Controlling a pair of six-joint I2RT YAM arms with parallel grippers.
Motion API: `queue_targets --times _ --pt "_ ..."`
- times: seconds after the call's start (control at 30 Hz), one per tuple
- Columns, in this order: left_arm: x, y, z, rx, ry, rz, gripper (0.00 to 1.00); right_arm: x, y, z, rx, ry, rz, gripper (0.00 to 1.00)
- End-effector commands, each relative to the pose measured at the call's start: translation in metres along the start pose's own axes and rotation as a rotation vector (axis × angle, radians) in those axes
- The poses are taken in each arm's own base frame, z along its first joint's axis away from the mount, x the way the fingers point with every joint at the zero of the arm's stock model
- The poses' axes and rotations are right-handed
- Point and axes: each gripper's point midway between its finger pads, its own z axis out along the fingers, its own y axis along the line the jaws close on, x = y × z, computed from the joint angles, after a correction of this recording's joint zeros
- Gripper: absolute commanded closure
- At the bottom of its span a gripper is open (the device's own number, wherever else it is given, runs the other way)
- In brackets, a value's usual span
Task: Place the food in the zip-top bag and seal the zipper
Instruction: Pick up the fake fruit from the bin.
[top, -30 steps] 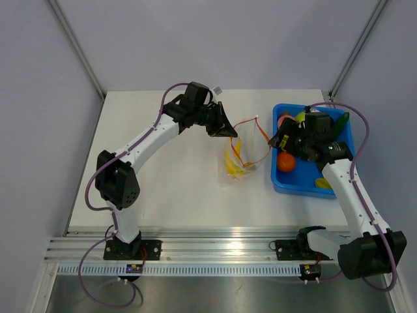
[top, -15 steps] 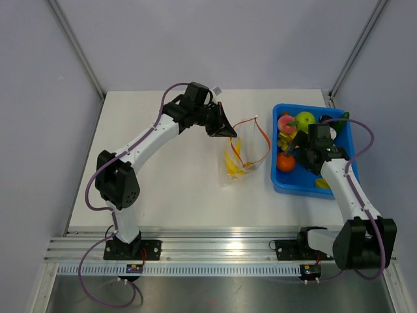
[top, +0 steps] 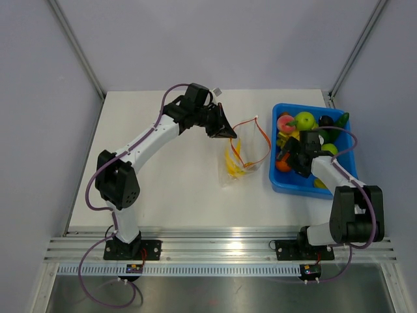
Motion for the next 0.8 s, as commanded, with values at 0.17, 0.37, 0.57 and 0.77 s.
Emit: queue_targets --times 0.17,0.37,0.57,0.77 --pt "0.001 -0.021 -0.015 0.065 -0.023 0.061 1.0 -0.024 -0.001 0.016 -0.021 -0.168 0.011 0.17" --pt "0.002 -0.018 -0.014 0.066 -0.019 0.053 1.0 -0.035 -0.003 -0.022 -0.042 -0.265 0.017 0.46" --pt "0.001 -0.021 -0.014 0.074 -0.021 0.054 1.0 -0.043 0.001 -0.071 -0.076 -0.31 0.0 0.5" --pt "0.0 -0.024 -0.016 0.081 -0.025 0.059 1.0 -0.045 0.022 -0.112 -0.189 -0.312 -0.035 0.51"
